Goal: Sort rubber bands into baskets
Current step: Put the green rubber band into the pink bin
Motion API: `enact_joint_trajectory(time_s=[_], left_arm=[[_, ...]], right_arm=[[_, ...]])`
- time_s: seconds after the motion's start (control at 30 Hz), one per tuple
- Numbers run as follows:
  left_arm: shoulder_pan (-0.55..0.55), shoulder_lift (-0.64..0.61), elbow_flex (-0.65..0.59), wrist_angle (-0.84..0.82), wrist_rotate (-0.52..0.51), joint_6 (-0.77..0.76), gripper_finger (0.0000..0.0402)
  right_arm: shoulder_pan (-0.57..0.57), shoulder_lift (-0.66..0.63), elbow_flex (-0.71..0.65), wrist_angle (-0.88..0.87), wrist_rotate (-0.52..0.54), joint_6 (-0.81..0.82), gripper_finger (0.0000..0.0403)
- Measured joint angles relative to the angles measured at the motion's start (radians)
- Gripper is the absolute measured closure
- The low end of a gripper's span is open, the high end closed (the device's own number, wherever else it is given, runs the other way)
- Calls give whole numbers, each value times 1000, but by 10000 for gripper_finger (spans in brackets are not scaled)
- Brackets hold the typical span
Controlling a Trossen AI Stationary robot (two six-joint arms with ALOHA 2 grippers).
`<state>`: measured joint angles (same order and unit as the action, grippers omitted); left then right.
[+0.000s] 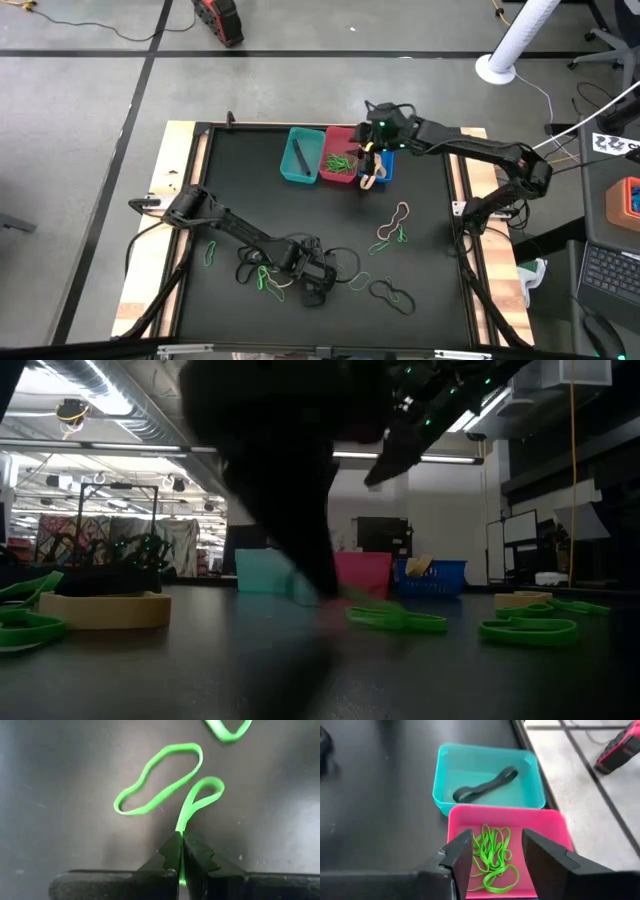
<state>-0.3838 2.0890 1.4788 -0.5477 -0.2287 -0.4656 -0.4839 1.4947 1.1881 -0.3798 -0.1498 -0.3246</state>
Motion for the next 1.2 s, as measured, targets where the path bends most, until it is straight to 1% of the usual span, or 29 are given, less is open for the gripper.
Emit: enact_joint_trajectory(time_s=[0.23, 0.4, 0.6, 0.77, 0.9, 1.07, 1.2], left_arm=[[42, -107, 0, 3, -17, 72, 399], [95, -188, 0, 6, -60, 178, 399], [199, -261, 0, 14, -123, 321, 400], [308, -285, 0, 20, -136, 445, 399], [399, -286, 0, 51, -136, 511, 399], [508, -280, 0, 102, -132, 573, 399], [582, -279, 0, 138, -85, 580, 397]], right_arm=[[2, -156, 1, -121, -5, -21, 233], [34, -253, 1, -199, -51, -21, 233], [154, -316, 1, -314, -133, -17, 233], [287, -323, 1, -457, -134, 56, 233], [391, -323, -4, -577, -134, 65, 233], [497, -329, -86, -605, -133, 103, 233], [546, -329, -183, -599, -127, 167, 233]])
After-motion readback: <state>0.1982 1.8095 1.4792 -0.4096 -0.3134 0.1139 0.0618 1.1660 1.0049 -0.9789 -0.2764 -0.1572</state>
